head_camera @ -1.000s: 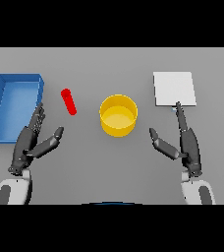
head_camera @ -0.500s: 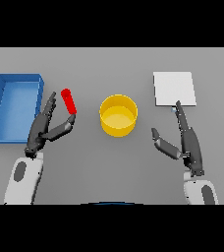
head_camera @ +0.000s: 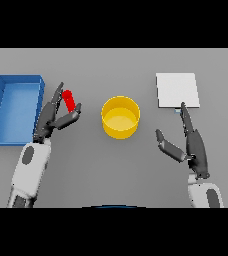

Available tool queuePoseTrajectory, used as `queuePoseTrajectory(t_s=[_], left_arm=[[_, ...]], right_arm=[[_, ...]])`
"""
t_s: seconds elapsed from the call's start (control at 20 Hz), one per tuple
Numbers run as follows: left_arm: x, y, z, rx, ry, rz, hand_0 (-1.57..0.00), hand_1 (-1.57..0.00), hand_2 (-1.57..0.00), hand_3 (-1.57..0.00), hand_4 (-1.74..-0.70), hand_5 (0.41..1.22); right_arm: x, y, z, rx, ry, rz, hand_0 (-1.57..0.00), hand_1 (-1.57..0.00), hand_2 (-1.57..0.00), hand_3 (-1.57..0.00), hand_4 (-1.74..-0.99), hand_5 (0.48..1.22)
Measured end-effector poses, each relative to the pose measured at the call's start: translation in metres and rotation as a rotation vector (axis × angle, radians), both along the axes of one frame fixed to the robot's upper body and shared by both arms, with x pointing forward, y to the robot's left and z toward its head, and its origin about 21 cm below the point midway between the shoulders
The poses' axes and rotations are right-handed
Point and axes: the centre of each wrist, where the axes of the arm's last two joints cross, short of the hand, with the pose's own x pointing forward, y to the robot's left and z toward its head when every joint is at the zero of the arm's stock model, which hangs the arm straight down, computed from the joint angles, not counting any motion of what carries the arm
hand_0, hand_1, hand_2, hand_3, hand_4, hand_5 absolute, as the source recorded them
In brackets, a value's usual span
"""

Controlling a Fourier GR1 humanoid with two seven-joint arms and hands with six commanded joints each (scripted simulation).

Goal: Pick up the red beaker and tilt it to pour out 1 green nut into yellow bowl. Pick up the yellow bowl and place it on the metallic measuring scale.

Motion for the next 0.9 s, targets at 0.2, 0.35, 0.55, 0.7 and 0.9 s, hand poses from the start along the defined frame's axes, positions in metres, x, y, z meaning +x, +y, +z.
queuePoseTrajectory(t_s=[0.2,0.35,0.55,0.7,0.9], left_arm=[[0.012,-0.007,0.000,0.013,0.011,-0.013,0.00,0.00,0.00,0.00,-1.29,0.684],[0.023,-0.008,0.002,0.015,0.025,-0.010,0.00,0.00,0.00,0.00,-1.29,0.683],[0.032,-0.010,0.001,-0.005,0.005,-0.025,0.00,0.00,0.00,0.00,-1.33,0.695],[0.036,-0.013,-0.005,-0.036,0.000,-0.009,0.00,-0.03,-0.07,-0.03,-1.38,0.724],[0.041,-0.020,-0.007,-0.092,0.012,0.034,-0.66,-0.70,-0.73,-0.72,-1.50,0.941]], right_arm=[[-0.002,0.003,-0.002,-0.003,-0.001,0.006,0.00,0.00,0.00,0.00,-1.269,0.643],[0.000,-0.002,-0.003,0.013,0.002,-0.003,0.00,0.00,0.00,0.00,-1.265,0.638],[0.001,-0.005,0.001,0.004,-0.001,-0.011,0.00,0.00,0.00,0.00,-1.264,0.640],[-0.001,-0.003,-0.004,-0.001,0.019,-0.003,0.00,0.00,0.00,0.00,-1.259,0.642],[-0.005,-0.003,-0.003,-0.006,0.005,-0.009,0.00,0.00,0.00,0.00,-1.255,0.644]])
